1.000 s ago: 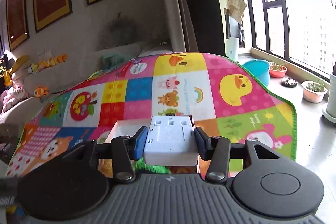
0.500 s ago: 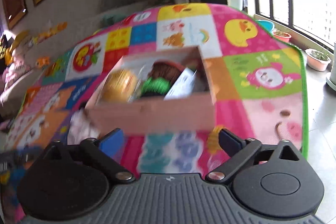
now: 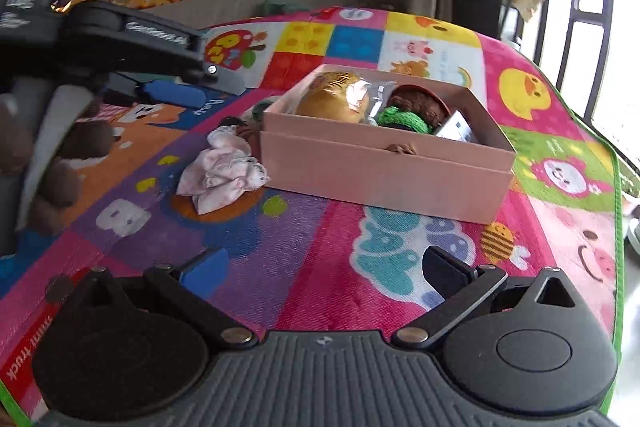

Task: Organize objects
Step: 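Carry the power strip into the pink box while the left gripper carries the bread bun there, then lower the bread bun into the pink box and open the left gripper, then grasp the pink Volcano toy package with the left gripper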

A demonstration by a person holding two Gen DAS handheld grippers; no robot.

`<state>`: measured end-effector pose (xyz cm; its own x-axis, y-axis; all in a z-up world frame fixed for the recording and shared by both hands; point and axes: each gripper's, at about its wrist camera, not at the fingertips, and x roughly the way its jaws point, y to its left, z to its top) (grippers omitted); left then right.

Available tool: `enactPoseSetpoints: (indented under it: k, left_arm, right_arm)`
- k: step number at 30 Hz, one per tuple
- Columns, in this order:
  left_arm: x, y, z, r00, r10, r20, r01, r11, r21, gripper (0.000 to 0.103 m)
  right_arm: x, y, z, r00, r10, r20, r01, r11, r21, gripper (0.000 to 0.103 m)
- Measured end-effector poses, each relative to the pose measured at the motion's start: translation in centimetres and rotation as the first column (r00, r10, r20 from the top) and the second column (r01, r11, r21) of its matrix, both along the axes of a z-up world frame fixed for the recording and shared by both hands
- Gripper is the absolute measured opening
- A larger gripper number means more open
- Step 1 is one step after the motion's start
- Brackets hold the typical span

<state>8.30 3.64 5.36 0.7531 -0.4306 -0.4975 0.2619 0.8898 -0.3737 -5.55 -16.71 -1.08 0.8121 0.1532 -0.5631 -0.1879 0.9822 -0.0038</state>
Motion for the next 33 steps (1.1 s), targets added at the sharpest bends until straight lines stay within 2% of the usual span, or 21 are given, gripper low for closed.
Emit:
enactPoseSetpoints:
  k: [3,5,9,10,11,12,15,19,21,24,27,29,33]
  left_arm:
    - [3.5,-0.5,-1.2,0.997,0.019,-0.077,-0.018,1.0,0.008,0.053]
    - [4.7,-0.8,-2.2,0.993,0.029,-0.112,-0.027,0.999,0.021,0.048]
    - [4.8,-0.4,-3.0,0.993,0.014,-0.116,-0.014,1.0,0.0,0.048]
    - [4.6,-0.3,-3.0,0.993,0.005,-0.117,-0.005,1.0,0.003,0.045]
    - [4.3,-0.2,-3.0,0.992,0.0,-0.123,0.002,1.0,0.011,0.042]
    - [3.9,-0.1,-3.0,0.991,-0.005,-0.134,0.008,1.0,0.029,0.032]
    - [1.7,0.5,-2.8,0.991,-0.02,-0.131,0.03,0.997,0.072,0.024]
    - [-2.6,2.3,-3.0,0.98,-0.072,-0.185,0.082,0.995,0.048,0.021]
    - [-5.0,3.3,-2.9,0.983,-0.051,-0.176,0.07,0.993,0.1,0.021]
    - [-7.3,5.4,-2.6,0.991,0.037,-0.131,-0.012,0.982,0.186,0.021]
    - [-8.3,8.3,-1.8,0.986,0.117,-0.115,-0.098,0.983,0.158,0.021]
    - [-8.8,9.3,-1.2,0.986,0.134,-0.097,-0.121,0.984,0.134,0.021]
    - [-9.0,8.3,-0.6,0.993,0.066,-0.102,-0.057,0.994,0.091,0.021]
  right_arm:
    - [0.2,-1.3,-0.1,0.999,-0.039,-0.015,0.04,0.997,0.065,0.103]
    - [0.5,-2.1,-0.2,0.998,-0.056,-0.031,0.059,0.992,0.107,0.103]
    - [1.1,-3.3,-0.5,0.995,-0.075,-0.067,0.086,0.98,0.179,0.103]
    - [1.3,-3.5,-0.6,0.994,-0.08,-0.076,0.093,0.977,0.193,0.103]
    - [1.4,-3.7,-0.7,0.993,-0.083,-0.085,0.099,0.974,0.204,0.103]
    - [1.5,-3.9,-0.7,0.992,-0.087,-0.094,0.105,0.971,0.214,0.103]
    - [2.0,-4.3,-0.8,0.989,-0.099,-0.111,0.123,0.963,0.239,0.103]
    - [2.0,-4.7,-0.9,0.987,-0.109,-0.114,0.136,0.955,0.263,0.103]
    - [2.1,-4.7,-0.9,0.987,-0.11,-0.115,0.137,0.955,0.264,0.103]
    - [2.0,-4.6,-0.9,0.987,-0.108,-0.117,0.136,0.956,0.261,0.103]
    - [2.1,-4.6,-0.9,0.987,-0.105,-0.121,0.134,0.957,0.256,0.103]
    - [2.1,-4.5,-0.9,0.987,-0.105,-0.122,0.134,0.959,0.252,0.103]
    - [2.1,-4.3,-0.9,0.987,-0.104,-0.126,0.132,0.961,0.242,0.103]
